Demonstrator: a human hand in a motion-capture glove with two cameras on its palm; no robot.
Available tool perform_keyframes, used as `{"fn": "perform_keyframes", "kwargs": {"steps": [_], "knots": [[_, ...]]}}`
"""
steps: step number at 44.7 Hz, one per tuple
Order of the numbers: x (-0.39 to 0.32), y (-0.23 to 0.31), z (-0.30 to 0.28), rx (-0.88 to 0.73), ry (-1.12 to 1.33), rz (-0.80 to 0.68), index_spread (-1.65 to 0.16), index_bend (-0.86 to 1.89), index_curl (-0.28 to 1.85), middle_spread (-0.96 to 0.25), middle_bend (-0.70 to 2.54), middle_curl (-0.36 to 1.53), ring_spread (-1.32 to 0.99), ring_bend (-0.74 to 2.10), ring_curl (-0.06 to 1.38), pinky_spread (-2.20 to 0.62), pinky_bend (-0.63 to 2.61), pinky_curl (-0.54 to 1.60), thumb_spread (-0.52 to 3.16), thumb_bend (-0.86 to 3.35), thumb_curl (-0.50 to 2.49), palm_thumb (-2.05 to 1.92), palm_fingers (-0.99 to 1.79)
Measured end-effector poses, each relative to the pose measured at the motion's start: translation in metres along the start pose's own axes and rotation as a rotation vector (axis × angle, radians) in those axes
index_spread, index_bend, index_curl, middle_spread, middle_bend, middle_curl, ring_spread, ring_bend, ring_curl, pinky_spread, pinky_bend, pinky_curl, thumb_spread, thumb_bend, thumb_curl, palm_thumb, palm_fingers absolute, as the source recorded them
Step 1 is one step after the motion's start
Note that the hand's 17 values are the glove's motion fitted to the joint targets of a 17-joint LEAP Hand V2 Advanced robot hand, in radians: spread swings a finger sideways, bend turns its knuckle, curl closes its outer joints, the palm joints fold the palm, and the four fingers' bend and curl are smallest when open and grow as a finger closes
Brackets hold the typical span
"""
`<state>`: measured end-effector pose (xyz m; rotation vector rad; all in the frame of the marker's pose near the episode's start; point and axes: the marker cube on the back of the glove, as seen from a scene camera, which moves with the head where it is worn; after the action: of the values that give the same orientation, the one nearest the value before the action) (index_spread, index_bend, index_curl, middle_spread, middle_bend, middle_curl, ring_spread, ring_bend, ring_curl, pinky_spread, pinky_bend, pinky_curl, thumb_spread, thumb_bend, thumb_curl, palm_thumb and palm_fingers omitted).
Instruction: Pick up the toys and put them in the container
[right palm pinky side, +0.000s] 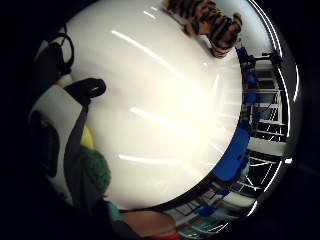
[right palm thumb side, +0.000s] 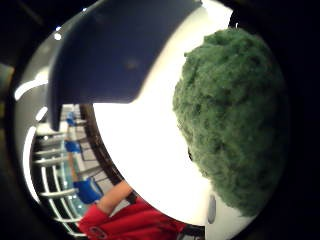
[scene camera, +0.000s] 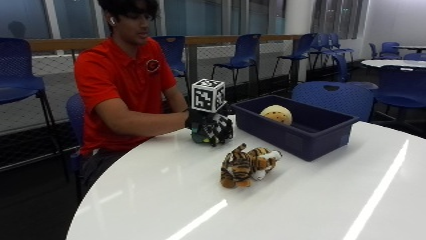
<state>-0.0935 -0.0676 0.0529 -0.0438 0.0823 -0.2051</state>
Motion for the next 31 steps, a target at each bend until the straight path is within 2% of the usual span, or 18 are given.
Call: {"fn": "perform_keyframes", "kwargs": {"steps": [16,31], "knots": [[0.011,-0.006,-0.023,0.004,-0.055,0.003,-0.44,0.28,0.55,-0.45,0.66,0.6,-0.56,0.75,0.45,-0.45,0.93,0.38,0.75,0.16,0.73,0.7,1.01],[0.004,-0.059,-0.115,0.123,-0.029,0.0,-0.46,0.27,0.68,-0.47,0.66,0.68,-0.58,0.75,0.48,-0.45,0.93,0.39,0.65,0.12,0.83,0.7,0.99]]}}
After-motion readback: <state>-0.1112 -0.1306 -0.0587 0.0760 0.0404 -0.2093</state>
